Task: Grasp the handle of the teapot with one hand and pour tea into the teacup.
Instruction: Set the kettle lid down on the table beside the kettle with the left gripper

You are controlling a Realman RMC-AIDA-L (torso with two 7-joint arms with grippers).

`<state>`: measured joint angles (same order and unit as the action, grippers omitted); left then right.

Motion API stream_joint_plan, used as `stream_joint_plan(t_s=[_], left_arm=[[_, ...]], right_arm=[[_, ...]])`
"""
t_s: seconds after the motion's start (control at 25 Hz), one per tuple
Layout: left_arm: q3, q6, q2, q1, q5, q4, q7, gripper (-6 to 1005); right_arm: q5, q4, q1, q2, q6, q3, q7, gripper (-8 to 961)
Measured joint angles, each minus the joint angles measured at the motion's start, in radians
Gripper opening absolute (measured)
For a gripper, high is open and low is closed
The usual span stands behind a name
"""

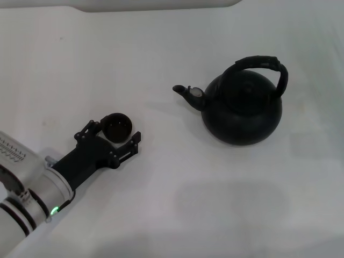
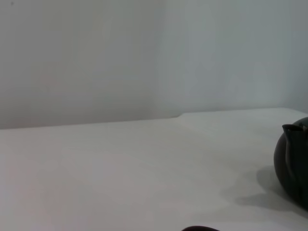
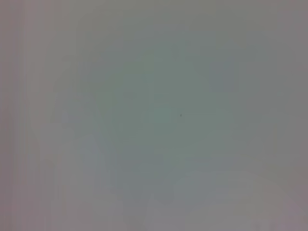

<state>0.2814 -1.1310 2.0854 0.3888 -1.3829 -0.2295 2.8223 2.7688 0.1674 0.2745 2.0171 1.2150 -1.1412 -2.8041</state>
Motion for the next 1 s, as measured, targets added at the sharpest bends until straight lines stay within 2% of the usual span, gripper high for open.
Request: stream_joint_plan(t_s=[0.16, 1.0], left_arm=[[0.002, -0.025, -0.001, -0.003, 0.0, 0.001, 0.0, 890], [-0.001, -0.109, -0.005, -0.043, 0.001, 0.011, 0.0, 890]], right_arm=[[0.0, 0.0, 0.0, 0.0, 0.0, 0.0, 0.0, 794], [0.001, 0.001, -0.002, -0.001, 0.013, 0.001, 0.0, 794]])
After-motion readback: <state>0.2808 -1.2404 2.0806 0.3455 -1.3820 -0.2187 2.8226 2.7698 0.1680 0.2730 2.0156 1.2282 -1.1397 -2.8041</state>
